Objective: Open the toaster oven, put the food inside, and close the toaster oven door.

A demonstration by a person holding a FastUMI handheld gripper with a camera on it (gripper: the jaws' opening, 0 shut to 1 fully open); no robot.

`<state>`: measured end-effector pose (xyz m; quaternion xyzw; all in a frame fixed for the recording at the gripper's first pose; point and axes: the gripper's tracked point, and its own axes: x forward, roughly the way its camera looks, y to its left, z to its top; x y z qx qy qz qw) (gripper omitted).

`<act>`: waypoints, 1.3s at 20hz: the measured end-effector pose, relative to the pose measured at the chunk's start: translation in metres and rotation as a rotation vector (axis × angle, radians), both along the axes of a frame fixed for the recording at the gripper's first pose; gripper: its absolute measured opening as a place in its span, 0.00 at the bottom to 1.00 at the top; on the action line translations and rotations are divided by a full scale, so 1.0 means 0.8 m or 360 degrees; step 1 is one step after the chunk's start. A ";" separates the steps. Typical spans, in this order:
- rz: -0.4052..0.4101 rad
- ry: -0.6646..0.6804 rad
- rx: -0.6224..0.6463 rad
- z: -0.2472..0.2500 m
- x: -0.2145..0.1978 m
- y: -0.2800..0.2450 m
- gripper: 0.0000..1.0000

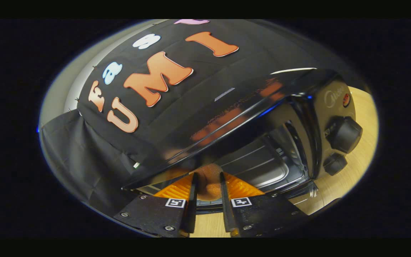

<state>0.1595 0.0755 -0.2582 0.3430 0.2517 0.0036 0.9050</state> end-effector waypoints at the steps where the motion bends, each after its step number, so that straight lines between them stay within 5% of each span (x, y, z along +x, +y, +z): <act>1: 0.0000 -0.0023 -0.0088 0.001 0.005 -0.003 0.32; 11: 0.0068 -0.0125 -0.0748 0.010 0.012 -0.026 0.78; 18: 0.0185 -0.0135 -0.0853 0.030 -0.022 -0.034 0.83; 26: 0.0352 -0.0152 -0.0881 0.050 -0.122 -0.015 0.84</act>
